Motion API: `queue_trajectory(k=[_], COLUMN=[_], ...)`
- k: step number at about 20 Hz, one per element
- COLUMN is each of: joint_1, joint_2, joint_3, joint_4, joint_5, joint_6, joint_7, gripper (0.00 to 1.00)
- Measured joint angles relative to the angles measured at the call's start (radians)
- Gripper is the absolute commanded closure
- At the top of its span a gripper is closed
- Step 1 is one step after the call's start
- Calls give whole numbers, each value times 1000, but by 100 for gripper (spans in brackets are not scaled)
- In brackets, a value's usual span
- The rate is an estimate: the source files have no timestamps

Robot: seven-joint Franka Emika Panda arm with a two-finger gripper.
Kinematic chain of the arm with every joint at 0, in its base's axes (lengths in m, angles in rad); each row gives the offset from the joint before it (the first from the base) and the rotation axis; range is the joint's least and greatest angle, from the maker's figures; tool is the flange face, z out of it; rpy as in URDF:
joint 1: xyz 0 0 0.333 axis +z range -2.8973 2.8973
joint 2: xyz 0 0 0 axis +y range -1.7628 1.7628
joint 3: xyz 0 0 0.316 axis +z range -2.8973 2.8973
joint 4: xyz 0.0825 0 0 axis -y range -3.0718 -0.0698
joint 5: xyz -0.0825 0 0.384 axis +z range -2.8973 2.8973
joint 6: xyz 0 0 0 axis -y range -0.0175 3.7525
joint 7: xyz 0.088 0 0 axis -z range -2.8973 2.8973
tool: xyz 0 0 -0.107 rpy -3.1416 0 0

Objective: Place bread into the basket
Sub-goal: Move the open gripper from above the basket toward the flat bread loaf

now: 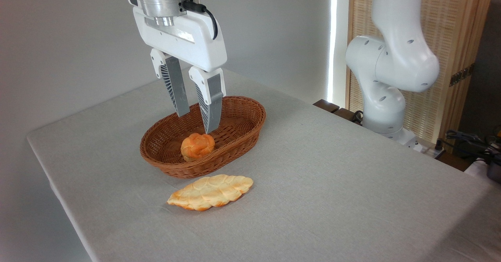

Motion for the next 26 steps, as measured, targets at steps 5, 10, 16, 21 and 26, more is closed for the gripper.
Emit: queue_trajectory(k=[5,10,16,21,26], joint_1=[0,0,0,0,0], joint_2=[0,0,0,0,-8], joint_3=[0,0,0,0,-2], joint_4=[0,0,0,0,-20], joint_5=[0,0,0,0,0], joint_6=[0,0,0,-1,-2], joint_7=[0,0,0,0,0], gripper=[0,0,0,0,0])
